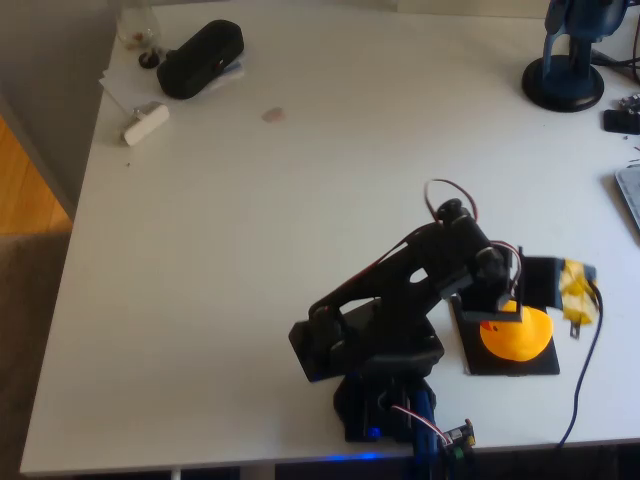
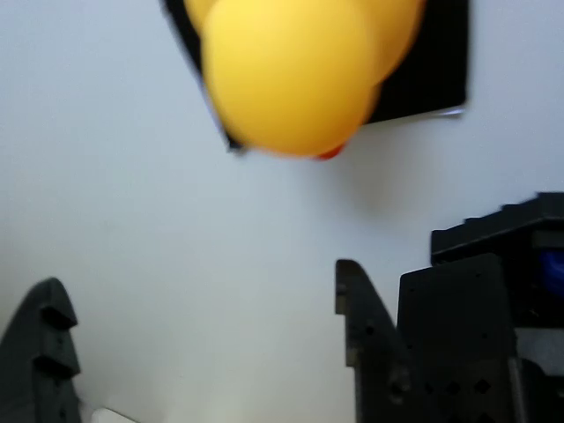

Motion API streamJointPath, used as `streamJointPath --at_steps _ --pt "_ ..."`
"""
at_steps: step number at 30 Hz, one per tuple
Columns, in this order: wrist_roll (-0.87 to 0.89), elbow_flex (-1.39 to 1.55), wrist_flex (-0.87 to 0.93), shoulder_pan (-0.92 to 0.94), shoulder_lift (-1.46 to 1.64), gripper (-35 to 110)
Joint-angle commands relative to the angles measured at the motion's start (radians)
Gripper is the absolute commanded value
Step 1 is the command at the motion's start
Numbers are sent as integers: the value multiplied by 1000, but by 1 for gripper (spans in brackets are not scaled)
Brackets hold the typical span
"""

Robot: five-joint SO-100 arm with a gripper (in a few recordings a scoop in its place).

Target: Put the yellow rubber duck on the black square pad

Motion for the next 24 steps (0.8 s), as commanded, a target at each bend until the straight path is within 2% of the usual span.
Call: streamJointPath --at_steps 1,6,17,21,24 --pt "-8 -57 9 -100 25 34" --pt "-15 -149 8 -299 18 34" --pt "-6 -163 -21 -980 -20 34" --pt "41 -163 -166 -1034 -144 33" --pt "199 -156 -265 -1034 -206 28"
